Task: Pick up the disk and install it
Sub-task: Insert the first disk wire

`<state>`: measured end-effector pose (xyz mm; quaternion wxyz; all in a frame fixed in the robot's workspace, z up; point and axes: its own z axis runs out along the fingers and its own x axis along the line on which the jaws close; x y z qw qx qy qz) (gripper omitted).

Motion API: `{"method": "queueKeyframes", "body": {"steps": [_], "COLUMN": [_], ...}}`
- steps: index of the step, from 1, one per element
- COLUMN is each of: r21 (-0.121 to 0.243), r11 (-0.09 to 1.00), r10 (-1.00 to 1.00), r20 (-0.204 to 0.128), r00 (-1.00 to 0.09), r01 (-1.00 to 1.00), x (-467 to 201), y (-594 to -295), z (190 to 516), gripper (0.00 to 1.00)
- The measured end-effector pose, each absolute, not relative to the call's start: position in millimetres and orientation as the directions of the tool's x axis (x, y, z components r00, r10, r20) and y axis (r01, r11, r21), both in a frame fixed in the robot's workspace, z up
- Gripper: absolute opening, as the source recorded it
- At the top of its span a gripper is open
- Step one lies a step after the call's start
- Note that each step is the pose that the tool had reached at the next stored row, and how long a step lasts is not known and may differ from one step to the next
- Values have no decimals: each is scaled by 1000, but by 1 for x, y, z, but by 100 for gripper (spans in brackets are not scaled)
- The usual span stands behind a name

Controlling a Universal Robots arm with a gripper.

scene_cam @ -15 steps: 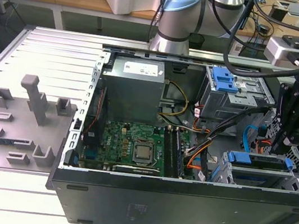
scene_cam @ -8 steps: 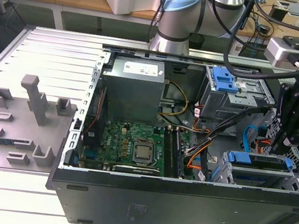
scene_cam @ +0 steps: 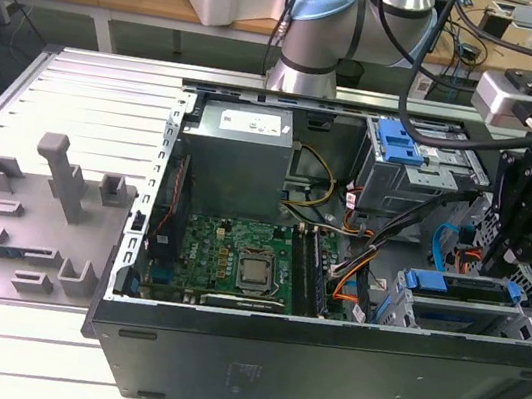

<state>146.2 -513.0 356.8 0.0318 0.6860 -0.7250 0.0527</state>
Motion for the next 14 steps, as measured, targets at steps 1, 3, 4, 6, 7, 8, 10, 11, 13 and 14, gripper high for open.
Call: {"method": "queueKeyframes", "body": {"steps": [1, 3, 4, 6, 7, 8, 10, 11, 13, 14], "r21": [-33, -33, -33, -33, -33, -33, -33, -33, -33, -33], "r11": [53, 53, 53, 53, 53, 53, 53, 53, 53, 53], "r10": [-991, -991, -991, -991, -991, -992, -992, -992, -992, -992], "r20": [118, 118, 118, 118, 117, 117, 117, 116, 116, 117], "r00": [-57, -57, -57, -57, -57, -57, -57, -57, -57, -57], "r01": [-998, -998, -998, -998, -998, -998, -998, -998, -998, -998], "x": [146, 146, 146, 146, 146, 146, 146, 146, 146, 146], "y": [-513, -513, -513, -513, -513, -513, -513, -513, -513, -513], "z": [357, 356, 356, 356, 356, 356, 356, 355, 354, 354], "gripper": [17, 17, 17, 17, 17, 17, 17, 17, 17, 17]}}
